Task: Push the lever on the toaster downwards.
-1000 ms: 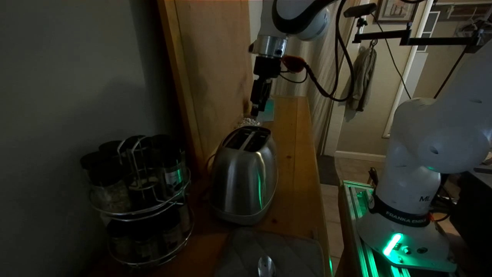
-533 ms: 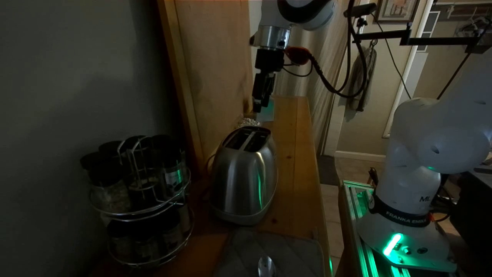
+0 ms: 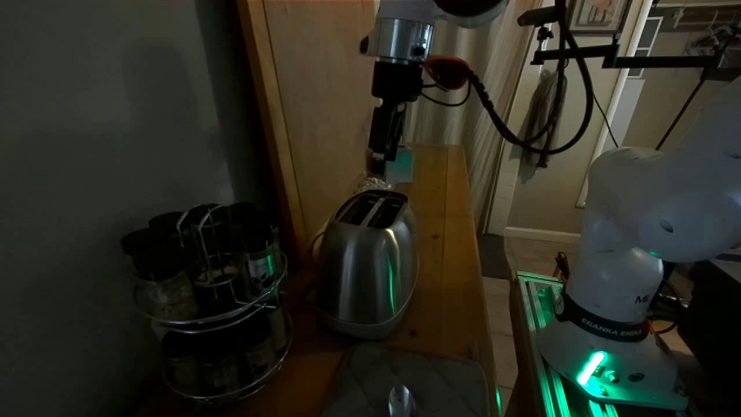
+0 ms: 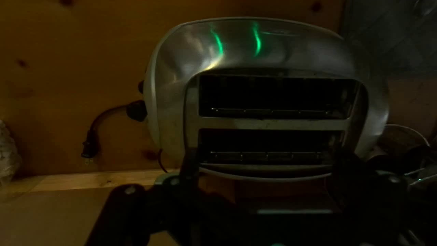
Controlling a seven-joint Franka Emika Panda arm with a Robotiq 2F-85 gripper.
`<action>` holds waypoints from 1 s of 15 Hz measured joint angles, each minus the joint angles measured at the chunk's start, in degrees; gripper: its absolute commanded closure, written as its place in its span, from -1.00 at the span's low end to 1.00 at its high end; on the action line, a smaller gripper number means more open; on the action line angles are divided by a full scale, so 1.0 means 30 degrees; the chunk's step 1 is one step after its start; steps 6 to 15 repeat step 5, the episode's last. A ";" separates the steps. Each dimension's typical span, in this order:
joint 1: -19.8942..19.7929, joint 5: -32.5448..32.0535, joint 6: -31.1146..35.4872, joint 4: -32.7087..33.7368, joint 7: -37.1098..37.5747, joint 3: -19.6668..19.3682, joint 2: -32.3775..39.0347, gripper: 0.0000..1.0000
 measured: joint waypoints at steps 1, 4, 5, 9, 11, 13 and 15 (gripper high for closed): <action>0.0114 0.0000 -0.0004 0.0004 0.0230 0.0185 0.0000 -1.00; 0.0155 0.0000 -0.0012 0.0005 0.0392 0.0302 0.0000 -1.00; 0.0154 0.0000 -0.0013 0.0005 0.0392 0.0297 0.0000 -1.00; 0.0154 0.0000 -0.0013 0.0005 0.0392 0.0297 0.0000 -1.00; 0.0154 0.0000 -0.0013 0.0005 0.0392 0.0297 0.0000 -1.00; 0.0154 0.0000 -0.0013 0.0005 0.0392 0.0297 0.0000 -1.00; 0.0154 0.0000 -0.0013 0.0005 0.0392 0.0297 0.0000 -1.00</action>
